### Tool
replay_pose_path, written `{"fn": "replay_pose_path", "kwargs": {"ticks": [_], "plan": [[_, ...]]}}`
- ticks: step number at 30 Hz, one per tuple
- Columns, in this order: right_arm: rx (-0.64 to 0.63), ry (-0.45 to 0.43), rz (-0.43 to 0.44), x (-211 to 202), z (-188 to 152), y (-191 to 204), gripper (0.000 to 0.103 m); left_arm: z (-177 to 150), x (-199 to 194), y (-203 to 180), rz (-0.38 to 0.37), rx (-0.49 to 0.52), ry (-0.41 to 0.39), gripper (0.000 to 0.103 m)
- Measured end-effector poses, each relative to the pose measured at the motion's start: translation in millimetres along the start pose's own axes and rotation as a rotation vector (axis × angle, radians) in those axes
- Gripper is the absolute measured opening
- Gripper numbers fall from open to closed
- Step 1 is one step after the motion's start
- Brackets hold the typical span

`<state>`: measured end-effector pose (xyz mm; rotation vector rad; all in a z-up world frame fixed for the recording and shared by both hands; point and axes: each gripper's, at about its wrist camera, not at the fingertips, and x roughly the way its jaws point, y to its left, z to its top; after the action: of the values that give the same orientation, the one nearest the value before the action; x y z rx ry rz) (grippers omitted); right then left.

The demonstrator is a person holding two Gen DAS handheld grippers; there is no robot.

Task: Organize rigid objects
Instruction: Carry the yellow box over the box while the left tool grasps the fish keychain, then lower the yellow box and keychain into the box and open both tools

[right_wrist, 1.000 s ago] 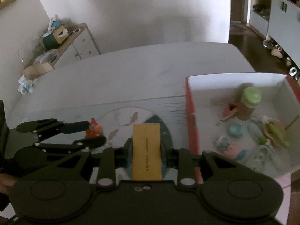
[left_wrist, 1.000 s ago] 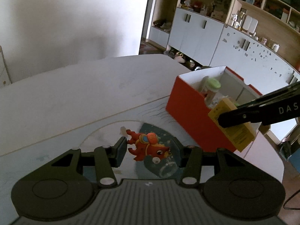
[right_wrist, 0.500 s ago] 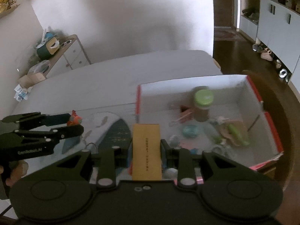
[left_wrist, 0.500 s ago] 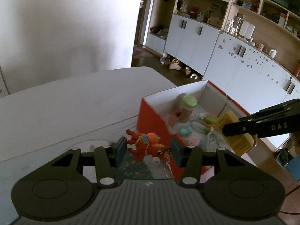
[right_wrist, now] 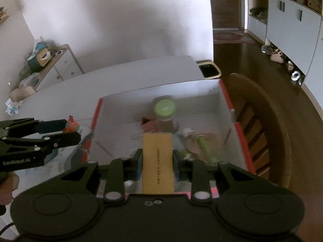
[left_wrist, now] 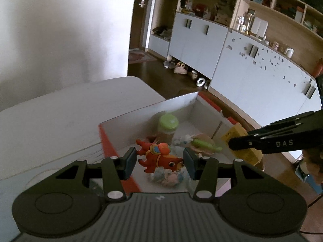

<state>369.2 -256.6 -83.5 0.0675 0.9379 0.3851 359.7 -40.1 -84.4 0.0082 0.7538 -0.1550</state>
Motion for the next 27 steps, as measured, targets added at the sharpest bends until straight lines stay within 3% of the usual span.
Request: {"fn": "replay_pose_path", "kwargs": {"ticks": [14, 27], "plan": [[-0.012, 0.021, -0.020, 32, 21, -54, 0.028, 15, 89, -40, 0.019, 0.002, 0.137, 0.050], [-0.097, 0.114, 0.020, 71, 6, -46, 0.028, 15, 151, -35, 0.087, 0.017, 0.214, 0.050]]}}
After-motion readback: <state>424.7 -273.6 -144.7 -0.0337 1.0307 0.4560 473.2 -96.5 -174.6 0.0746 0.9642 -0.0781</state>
